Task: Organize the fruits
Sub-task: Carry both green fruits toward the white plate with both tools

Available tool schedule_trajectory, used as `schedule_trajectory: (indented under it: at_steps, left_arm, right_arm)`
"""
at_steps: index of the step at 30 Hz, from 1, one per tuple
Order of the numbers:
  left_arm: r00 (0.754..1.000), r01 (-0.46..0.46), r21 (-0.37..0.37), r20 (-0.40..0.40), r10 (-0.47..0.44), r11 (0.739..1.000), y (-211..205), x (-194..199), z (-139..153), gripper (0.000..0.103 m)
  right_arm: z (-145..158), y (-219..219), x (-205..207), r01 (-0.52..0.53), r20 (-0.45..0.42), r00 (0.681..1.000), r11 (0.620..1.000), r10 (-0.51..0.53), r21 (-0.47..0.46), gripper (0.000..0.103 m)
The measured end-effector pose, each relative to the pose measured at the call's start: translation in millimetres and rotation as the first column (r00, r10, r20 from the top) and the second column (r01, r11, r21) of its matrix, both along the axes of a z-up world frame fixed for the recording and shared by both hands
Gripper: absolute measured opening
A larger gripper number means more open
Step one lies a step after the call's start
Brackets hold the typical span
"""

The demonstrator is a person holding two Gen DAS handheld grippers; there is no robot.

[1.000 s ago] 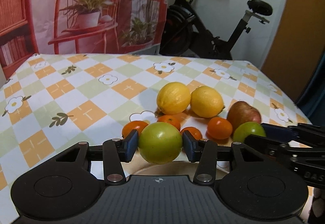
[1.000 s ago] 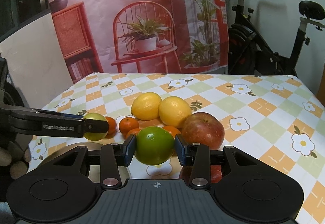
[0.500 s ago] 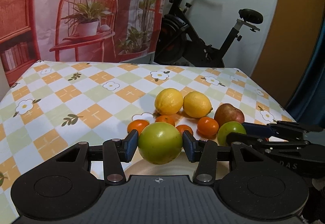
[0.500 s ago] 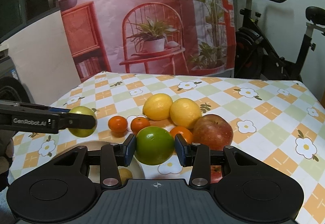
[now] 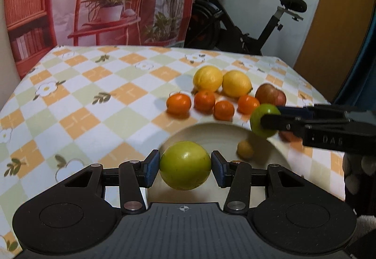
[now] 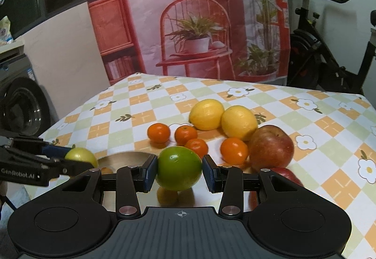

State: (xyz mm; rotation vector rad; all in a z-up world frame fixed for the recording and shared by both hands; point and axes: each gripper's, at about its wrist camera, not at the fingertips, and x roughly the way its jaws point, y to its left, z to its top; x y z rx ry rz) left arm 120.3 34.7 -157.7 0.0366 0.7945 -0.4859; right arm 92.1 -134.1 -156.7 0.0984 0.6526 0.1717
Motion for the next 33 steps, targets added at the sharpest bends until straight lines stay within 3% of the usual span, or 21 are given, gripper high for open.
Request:
schedule_trajectory:
  at_steps: [10, 24, 33]
  left_arm:
    - [1.000, -0.007, 0.044, -0.027, 0.008, 0.999, 6.2, -1.9, -12.8, 0.050]
    - [0.999, -0.028, 0.077, 0.030, 0.026, 0.997, -2.8, 15.6, -16.1, 0.050]
    - [1.000, -0.017, 0.075, 0.020, 0.016, 0.997, 1.2, 12.7, -14.6, 0.050]
  right_arm:
    - [-3.0, 11.0, 3.6, -0.035, -0.013, 0.999, 0.999, 0.035, -0.013, 0.038]
    - [-7.4, 9.2, 3.7, -0.037, -0.022, 0.999, 0.999, 0.037, -0.008, 0.038]
    - [-9.5, 15.4, 8.7, -0.072, -0.025, 0.997, 0.997, 0.072, 0.002, 0.038]
